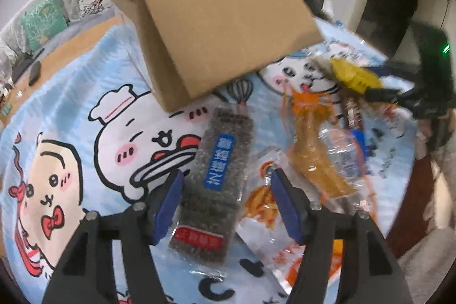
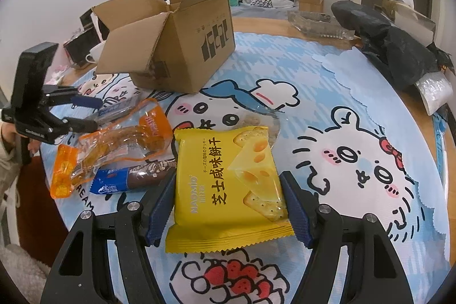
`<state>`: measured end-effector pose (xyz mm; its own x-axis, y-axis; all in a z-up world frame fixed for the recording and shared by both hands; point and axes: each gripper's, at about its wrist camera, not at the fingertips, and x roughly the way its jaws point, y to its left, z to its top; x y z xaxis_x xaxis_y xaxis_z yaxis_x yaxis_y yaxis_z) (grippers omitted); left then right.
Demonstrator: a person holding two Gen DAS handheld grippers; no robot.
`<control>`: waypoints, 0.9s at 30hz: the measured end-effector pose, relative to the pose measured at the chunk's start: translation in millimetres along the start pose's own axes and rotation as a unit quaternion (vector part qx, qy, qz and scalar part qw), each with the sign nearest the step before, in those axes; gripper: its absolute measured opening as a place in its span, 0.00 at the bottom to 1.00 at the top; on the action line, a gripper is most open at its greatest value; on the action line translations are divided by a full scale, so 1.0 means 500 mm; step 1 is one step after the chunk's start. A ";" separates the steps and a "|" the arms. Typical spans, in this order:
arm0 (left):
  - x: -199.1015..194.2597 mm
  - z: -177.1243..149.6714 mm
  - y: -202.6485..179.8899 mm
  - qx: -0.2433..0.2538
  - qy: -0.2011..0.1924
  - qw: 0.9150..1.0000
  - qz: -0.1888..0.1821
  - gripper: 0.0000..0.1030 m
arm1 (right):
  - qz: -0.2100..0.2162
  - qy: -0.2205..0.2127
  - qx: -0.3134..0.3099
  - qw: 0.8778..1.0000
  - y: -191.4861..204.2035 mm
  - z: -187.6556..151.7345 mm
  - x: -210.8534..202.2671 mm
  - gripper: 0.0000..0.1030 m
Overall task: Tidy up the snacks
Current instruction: 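Grasp the dark seaweed pack with the left tool and lift it, then carry the yellow pack and seaweed pack over the box and open both tools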
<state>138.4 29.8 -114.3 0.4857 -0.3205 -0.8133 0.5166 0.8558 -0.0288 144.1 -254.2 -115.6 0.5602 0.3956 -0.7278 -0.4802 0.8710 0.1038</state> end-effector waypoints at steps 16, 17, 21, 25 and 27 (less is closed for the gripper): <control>-0.071 -0.052 0.038 -0.064 -0.030 0.997 0.015 0.38 | 0.020 -0.020 0.001 1.000 0.024 0.010 -0.035 0.66; -0.082 -0.058 0.038 -0.069 -0.035 0.997 0.015 0.38 | 0.024 -0.022 -0.002 0.999 0.030 0.011 -0.040 0.66; -0.136 -0.077 0.029 -0.079 -0.065 0.995 0.021 0.38 | 0.045 -0.030 -0.007 0.999 0.052 0.017 -0.055 0.66; -0.209 -0.065 0.009 -0.070 -0.103 0.992 0.021 0.38 | 0.058 -0.060 -0.014 0.996 0.080 0.041 -0.091 0.66; -0.242 -0.047 -0.002 -0.057 -0.121 0.991 0.024 0.38 | 0.066 -0.084 -0.021 0.994 0.098 0.065 -0.119 0.66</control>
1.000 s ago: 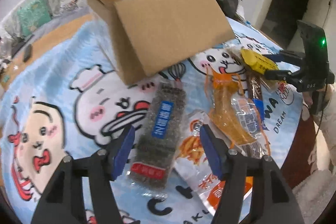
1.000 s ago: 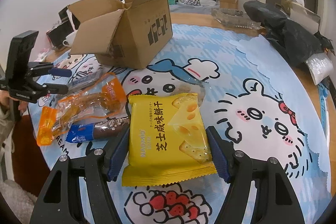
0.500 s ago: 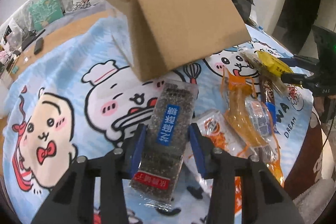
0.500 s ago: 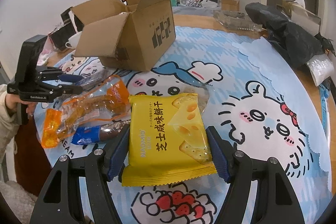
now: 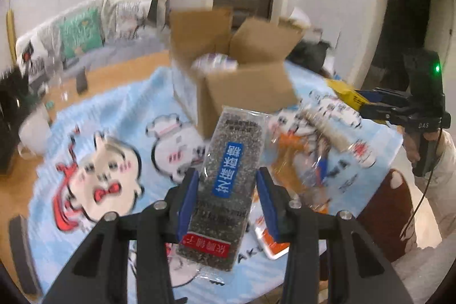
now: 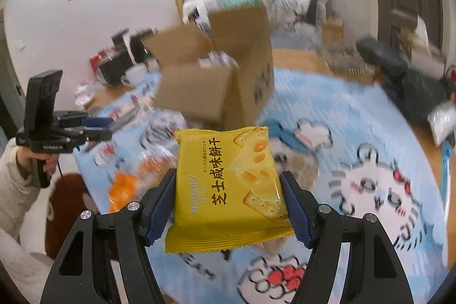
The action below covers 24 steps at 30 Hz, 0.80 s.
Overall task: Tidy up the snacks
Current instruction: 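Carry the yellow pack and seaweed pack over the box and open both tools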
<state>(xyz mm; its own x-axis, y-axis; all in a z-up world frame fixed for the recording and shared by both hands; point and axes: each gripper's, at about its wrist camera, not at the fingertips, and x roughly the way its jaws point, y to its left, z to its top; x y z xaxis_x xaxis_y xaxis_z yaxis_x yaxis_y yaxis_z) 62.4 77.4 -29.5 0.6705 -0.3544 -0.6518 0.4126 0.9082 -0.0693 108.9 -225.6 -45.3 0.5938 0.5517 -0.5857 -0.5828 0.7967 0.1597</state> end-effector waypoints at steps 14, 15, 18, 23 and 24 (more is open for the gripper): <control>0.084 0.336 0.023 -0.005 -0.021 1.000 0.015 0.38 | -0.045 0.007 -0.065 0.997 0.059 0.297 0.146 0.66; 0.106 0.356 0.031 -0.015 -0.011 1.000 0.013 0.38 | -0.044 0.019 -0.064 0.997 0.054 0.311 0.173 0.66; 0.167 0.394 0.043 -0.022 0.023 0.999 0.010 0.38 | -0.048 0.055 -0.050 0.996 0.037 0.333 0.239 0.65; 0.234 0.406 0.040 -0.016 0.067 0.998 0.015 0.38 | -0.041 0.055 -0.024 0.997 0.016 0.340 0.261 0.65; 0.242 0.406 0.041 -0.019 0.072 0.997 0.015 0.38 | -0.040 0.055 -0.022 0.997 0.014 0.338 0.263 0.66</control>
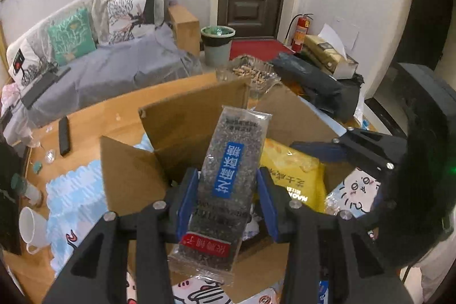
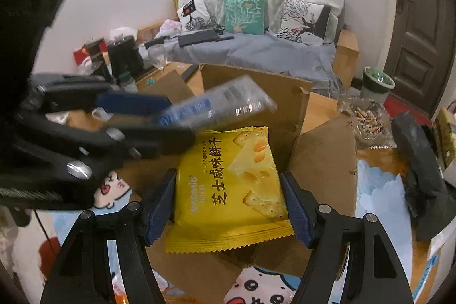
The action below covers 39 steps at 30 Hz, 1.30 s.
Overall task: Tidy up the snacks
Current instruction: 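Carry the yellow pack and seaweed pack over the box and open both tools, then grasp the chocolate bar with the right tool while the left tool approaches the orange bag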
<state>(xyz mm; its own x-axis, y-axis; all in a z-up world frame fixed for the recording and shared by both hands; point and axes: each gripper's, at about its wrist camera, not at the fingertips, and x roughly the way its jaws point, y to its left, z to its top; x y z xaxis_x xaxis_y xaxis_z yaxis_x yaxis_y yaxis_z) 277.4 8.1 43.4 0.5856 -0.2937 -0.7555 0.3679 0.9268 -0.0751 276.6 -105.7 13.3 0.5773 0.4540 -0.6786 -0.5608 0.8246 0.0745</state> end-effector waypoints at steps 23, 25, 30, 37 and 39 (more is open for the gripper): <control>-0.093 -0.050 -0.030 -0.001 -0.057 0.998 -0.009 0.69 | 0.018 -0.045 -0.010 0.999 0.007 -0.064 -0.085 0.67; -0.115 -0.082 -0.041 0.007 -0.067 0.998 -0.014 0.70 | 0.029 -0.061 -0.003 0.998 0.011 -0.094 -0.118 0.67; -0.154 -0.179 -0.070 0.022 -0.085 0.996 -0.021 0.70 | 0.042 -0.077 0.012 0.996 0.022 -0.193 -0.181 0.67; -0.153 -0.341 -0.101 0.011 -0.082 0.996 -0.016 0.70 | 0.017 -0.044 0.060 0.997 0.019 -0.363 -0.186 0.67; -0.136 -0.381 -0.108 0.007 -0.076 0.997 -0.009 0.70 | 0.015 -0.032 0.086 0.996 0.014 -0.408 -0.171 0.67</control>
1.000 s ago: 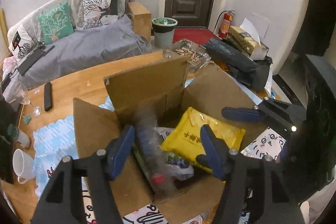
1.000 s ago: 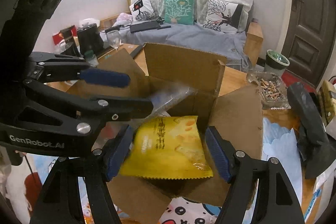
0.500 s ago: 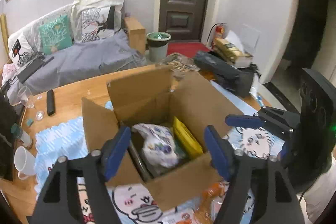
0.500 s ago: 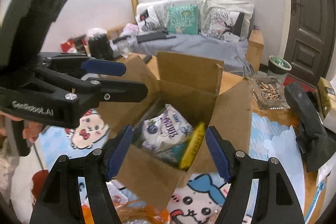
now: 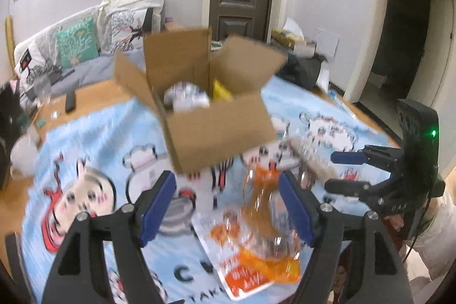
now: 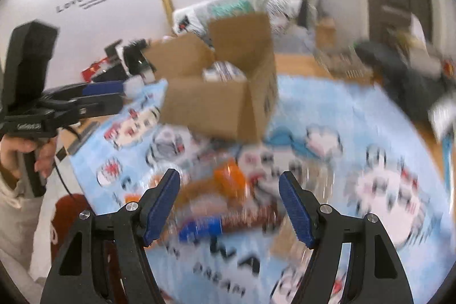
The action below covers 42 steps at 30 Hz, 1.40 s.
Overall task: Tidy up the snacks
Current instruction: 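Grasp the chocolate bar with the right tool while the left tool approaches the orange bag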
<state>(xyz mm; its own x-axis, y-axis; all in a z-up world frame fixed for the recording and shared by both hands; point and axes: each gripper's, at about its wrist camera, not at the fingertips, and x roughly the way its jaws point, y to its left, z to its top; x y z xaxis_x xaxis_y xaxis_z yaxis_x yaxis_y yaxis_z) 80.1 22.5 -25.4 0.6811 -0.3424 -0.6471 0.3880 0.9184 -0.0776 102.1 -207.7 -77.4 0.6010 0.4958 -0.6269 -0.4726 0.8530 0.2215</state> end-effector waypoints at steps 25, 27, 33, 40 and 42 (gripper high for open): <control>0.062 -0.104 0.029 -0.059 0.036 0.998 0.005 0.43 | -0.122 0.027 0.030 0.992 0.036 -0.054 0.094 0.38; 0.069 -0.113 0.033 -0.058 0.044 0.997 0.017 0.43 | -0.126 0.031 0.014 0.991 0.035 -0.054 0.086 0.30; 0.096 -0.135 0.017 -0.035 0.065 0.996 0.040 0.42 | -0.124 0.042 0.005 0.991 0.014 -0.063 0.060 0.25; 0.117 -0.129 -0.032 -0.011 0.074 0.997 0.035 0.44 | -0.114 0.039 0.023 0.992 0.000 -0.068 0.048 0.26; 0.127 -0.128 -0.045 -0.007 0.077 0.996 0.043 0.50 | -0.114 0.039 0.021 0.992 0.000 -0.069 0.048 0.26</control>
<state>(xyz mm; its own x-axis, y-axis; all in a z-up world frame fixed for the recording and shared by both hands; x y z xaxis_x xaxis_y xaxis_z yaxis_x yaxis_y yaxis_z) 74.8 -7.3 -113.4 0.6076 -0.2283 -0.7607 0.3219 0.9464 -0.0269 94.3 -201.2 -117.9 0.6368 0.2765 -0.7197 -0.3013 0.9485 0.0977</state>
